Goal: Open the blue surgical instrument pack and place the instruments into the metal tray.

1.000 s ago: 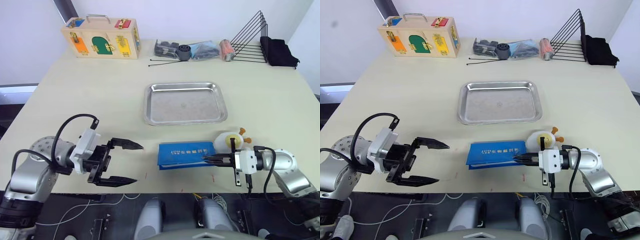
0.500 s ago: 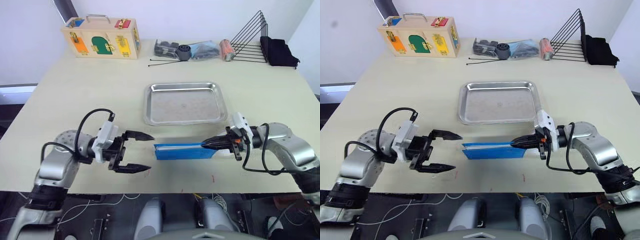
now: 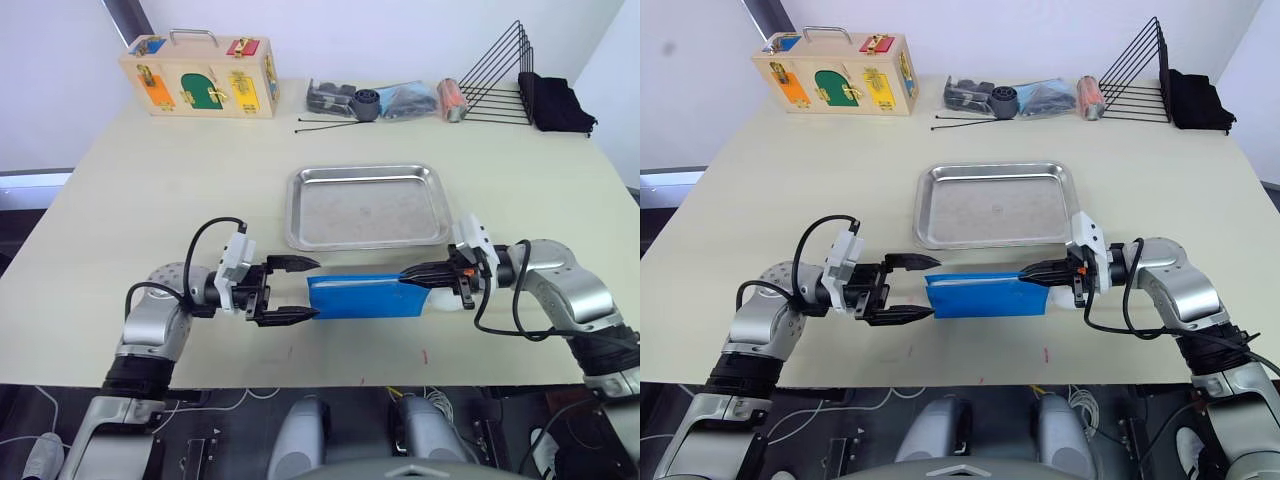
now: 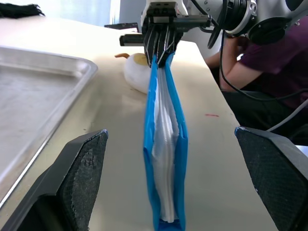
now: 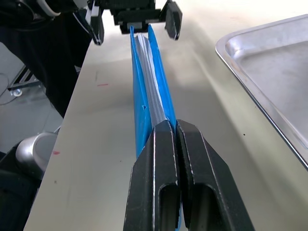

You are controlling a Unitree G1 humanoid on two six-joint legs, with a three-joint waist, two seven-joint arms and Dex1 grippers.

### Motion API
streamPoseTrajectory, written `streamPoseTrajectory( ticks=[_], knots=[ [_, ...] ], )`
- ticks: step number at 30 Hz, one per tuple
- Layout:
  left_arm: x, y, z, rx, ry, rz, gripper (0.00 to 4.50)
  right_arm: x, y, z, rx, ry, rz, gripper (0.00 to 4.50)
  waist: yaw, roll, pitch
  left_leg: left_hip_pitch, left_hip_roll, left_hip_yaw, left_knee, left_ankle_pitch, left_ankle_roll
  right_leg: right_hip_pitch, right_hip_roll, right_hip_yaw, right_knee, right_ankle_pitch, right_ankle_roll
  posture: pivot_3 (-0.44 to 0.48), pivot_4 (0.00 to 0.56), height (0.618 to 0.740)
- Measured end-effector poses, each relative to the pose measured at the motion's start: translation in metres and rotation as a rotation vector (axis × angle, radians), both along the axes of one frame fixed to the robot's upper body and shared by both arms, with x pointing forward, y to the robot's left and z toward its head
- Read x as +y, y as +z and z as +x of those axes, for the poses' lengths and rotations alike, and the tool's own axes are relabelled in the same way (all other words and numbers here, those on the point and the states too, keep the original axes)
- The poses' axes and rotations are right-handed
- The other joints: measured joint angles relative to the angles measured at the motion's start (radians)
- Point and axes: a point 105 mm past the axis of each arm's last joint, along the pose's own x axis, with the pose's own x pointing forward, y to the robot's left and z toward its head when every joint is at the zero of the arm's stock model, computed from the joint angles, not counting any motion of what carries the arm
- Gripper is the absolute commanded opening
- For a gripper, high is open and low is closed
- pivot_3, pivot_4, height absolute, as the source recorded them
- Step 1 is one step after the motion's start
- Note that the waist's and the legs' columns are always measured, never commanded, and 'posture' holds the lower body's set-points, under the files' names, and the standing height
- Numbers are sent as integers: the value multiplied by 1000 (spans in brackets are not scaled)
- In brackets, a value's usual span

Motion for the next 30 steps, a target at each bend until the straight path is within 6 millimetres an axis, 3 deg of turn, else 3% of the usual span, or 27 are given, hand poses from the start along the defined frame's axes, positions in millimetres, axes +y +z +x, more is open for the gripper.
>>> streamPoseTrajectory(
  ticks=[3, 6, 14, 23, 27, 28, 30],
  knots=[
    [-5, -3, -1, 23, -10, -18, 4500, 0, 0, 0, -3, -1, 0, 66, 0, 0, 0, 0, 0, 0, 0, 0, 0, 0, 0, 0, 0, 0, 0, 0, 150, 740],
    [-8, -6, 1, 53, -2, -38, 3811, 1, 0, 0, -5, -2, 2, 0, -1, 0, 0, 0, 0, 0, 0, 0, 0, 0, 0, 0, 0, 0, 0, 0, 150, 740],
    [-10, -9, 2, 79, 3, -57, 215, 1, 0, 0, -14, 0, -2, 0, -1, 0, 0, 0, 0, 0, 0, 0, 0, 0, 0, 0, 0, 0, 0, 0, 150, 740],
    [-10, -11, 3, 94, 15, -70, 96, 0, 0, -3, -20, -13, 2, 0, 2, 0, 0, 0, 0, 0, 0, 0, 0, 0, 0, 0, 0, 0, 0, 0, 150, 740],
    [-11, -11, 3, 92, 13, -71, 0, -3, 3, -5, -10, -40, 27, 1102, 3, 0, 0, 0, 0, 0, 0, 0, 0, 0, 0, 0, 0, 0, 0, 0, 150, 740],
    [-11, -11, 3, 91, 12, -72, 0, -6, 4, -5, -3, -57, 34, 1811, 3, 0, 0, -1, 0, 0, 0, 0, 0, 0, 0, 0, 0, 0, 0, 0, 150, 740],
    [-11, -10, 2, 90, 8, -71, 0, -14, 4, -6, 10, -86, 33, 2787, 4, 0, 0, -1, 0, 0, 0, 0, 0, 0, 0, 0, 0, 0, 0, 0, 150, 740]
  ],
)
